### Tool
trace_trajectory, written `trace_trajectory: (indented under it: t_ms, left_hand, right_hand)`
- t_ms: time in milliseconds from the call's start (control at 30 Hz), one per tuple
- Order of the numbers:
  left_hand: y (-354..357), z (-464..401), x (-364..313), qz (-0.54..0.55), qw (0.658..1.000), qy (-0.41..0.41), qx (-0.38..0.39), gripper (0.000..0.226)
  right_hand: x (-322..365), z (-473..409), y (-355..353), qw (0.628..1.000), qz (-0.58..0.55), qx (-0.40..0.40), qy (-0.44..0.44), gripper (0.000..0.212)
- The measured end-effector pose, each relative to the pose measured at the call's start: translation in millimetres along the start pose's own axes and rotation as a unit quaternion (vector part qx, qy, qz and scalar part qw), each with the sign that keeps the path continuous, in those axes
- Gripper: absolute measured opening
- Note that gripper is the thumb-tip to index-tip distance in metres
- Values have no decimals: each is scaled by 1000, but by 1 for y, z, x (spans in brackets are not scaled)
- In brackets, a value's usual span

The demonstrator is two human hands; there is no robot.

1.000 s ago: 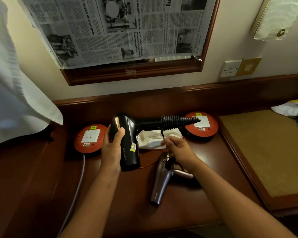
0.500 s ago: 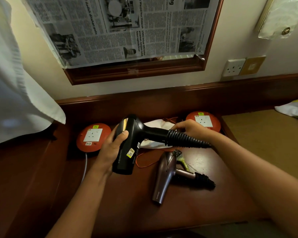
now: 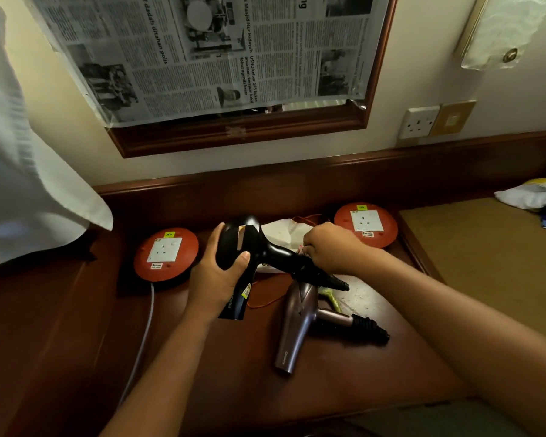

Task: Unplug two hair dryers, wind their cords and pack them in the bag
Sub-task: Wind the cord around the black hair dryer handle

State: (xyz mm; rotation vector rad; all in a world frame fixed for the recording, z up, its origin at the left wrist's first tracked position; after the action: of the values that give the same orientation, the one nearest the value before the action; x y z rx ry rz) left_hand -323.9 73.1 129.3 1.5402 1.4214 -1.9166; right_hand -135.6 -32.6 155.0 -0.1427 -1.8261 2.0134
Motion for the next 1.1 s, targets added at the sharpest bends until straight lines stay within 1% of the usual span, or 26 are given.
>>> trace_trajectory:
  t_ms: [67, 100, 167, 200, 300, 400, 433, 467, 533, 600, 633, 733, 800, 867, 967, 1033, 1100]
  left_hand:
    - [5, 7, -4, -25, 999, 11, -22, 71]
    - [8, 11, -3, -31, 999, 12, -35, 71]
    - [10, 19, 4, -24, 998, 2, -61, 72]
    - [11, 22, 7, -17, 997, -6, -75, 72]
    - [10, 31, 21, 26, 991, -43, -120, 74]
    - [6, 39, 38, 84, 983, -88, -138, 72]
    - [5, 41, 45, 101, 979, -104, -143, 72]
    - [3, 44, 51, 117, 975, -120, -149, 72]
    - [1, 47, 62, 147, 966, -146, -157, 66]
    - [-3, 48, 72, 173, 959, -164, -154, 61]
    - [-5, 48, 78, 183, 957, -168, -151, 59]
    - [-12, 50, 91, 202, 955, -172, -133, 56]
    - [-16, 52, 98, 200, 957, -175, -114, 55]
    - [-22, 53, 104, 199, 959, -178, -99, 56]
    - [-28, 56, 121, 208, 956, -189, -83, 54]
    - [-31, 60, 133, 204, 957, -192, -70, 48]
    - [-32, 61, 145, 193, 960, -197, -52, 47]
  right_hand:
    - [-2, 4, 11, 993, -95, 26, 63, 20]
    - [-4, 7, 19, 983, -155, 32, 92, 21]
    - [-5, 13, 36, 941, -304, 19, 148, 24]
    - [-3, 16, 43, 918, -359, -4, 166, 25]
    - [11, 21, 63, 876, -439, -75, 187, 29]
    - [29, 28, 77, 831, -502, -129, 201, 27]
    - [33, 31, 79, 823, -511, -149, 198, 25]
    - [36, 33, 80, 829, -499, -173, 184, 21]
    - [42, 35, 82, 870, -427, -202, 144, 21]
    - [49, 33, 85, 912, -341, -190, 123, 24]
    - [50, 32, 86, 925, -313, -183, 116, 24]
    - [56, 31, 94, 935, -291, -179, 93, 19]
    - [62, 30, 101, 945, -268, -169, 80, 22]
    - [68, 28, 111, 955, -253, -132, 84, 38]
    - [69, 18, 131, 957, -265, -27, 118, 77]
    - [73, 12, 148, 953, -267, 64, 127, 88]
    - [81, 10, 162, 947, -269, 117, 130, 89]
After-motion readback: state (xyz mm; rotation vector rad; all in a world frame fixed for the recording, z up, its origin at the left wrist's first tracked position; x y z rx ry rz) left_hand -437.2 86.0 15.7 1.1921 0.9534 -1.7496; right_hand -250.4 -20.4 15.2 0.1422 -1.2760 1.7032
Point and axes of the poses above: each hand's wrist, its own z-axis away from the middle knuckle, its own y-axis out of the palm, x = y × z, the point moved 6 cm from there along -z, towards the middle knuckle, and after that the axes turned 2 degrees about -z, right-handed, at the moved point
